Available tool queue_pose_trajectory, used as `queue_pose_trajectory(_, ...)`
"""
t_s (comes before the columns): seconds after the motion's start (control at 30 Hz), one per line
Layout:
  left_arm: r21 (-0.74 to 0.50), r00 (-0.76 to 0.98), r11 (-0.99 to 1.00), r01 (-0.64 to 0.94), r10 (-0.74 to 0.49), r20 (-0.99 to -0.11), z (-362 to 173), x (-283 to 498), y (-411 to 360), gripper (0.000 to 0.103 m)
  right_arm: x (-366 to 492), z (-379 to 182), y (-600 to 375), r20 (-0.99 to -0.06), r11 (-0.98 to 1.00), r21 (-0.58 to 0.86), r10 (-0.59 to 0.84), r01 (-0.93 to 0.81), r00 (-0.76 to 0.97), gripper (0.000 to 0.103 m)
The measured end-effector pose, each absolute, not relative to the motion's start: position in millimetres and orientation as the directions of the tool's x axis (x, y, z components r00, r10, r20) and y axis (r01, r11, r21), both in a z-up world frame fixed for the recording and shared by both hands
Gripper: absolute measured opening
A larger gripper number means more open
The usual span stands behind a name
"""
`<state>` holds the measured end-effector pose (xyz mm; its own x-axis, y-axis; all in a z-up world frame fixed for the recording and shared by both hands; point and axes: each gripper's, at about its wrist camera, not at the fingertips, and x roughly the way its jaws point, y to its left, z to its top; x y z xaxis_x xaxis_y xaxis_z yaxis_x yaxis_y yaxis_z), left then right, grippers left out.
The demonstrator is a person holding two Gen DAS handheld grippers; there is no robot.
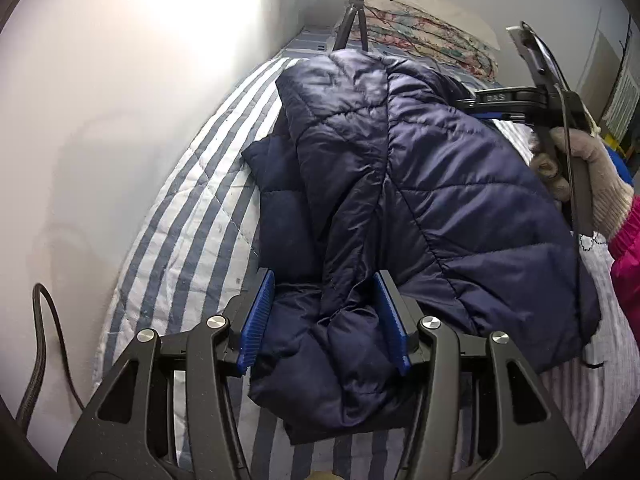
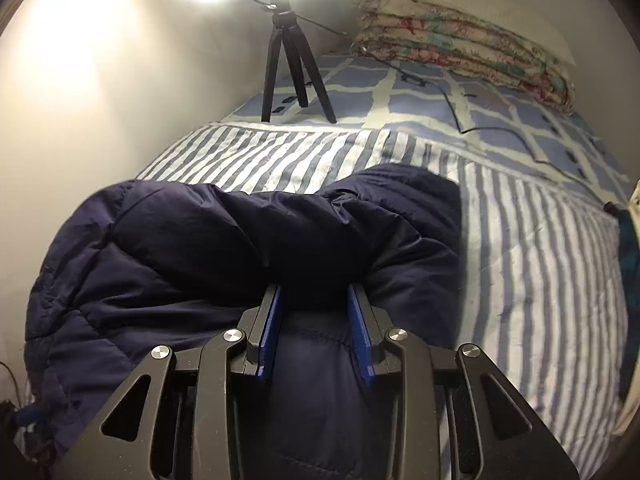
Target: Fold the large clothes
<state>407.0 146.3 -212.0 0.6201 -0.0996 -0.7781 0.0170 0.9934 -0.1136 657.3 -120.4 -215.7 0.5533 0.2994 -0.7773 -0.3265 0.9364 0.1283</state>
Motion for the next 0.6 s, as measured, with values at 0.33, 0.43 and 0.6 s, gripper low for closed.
queue_pose_trajectory(0.33, -0.391, 0.516, 0.915, 0.099, -0.384, -0.766, -165, 432, 182, 0.077, 565, -159, -217, -0.669, 0.845, 0.383, 0.532, -0.374, 0.519, 0.067)
queue_pose_trajectory(0.43, -0.493, 0.470, 0.869, 0.034, -0.449, -0.760, -170, 454, 199, 0.077, 547, -175, -244, -0.670, 0.805, 0.478, 0.593, -0.352, 0.446, 0.068)
queue_pose_trajectory(0.6, -0.607, 0.437, 0.792, -0.060, -0.526, -0.730, -189, 481, 223, 0.077, 530, -206, -267, -0.679, 0.781, 0.549, 0.624, -0.298, 0.385, 0.068)
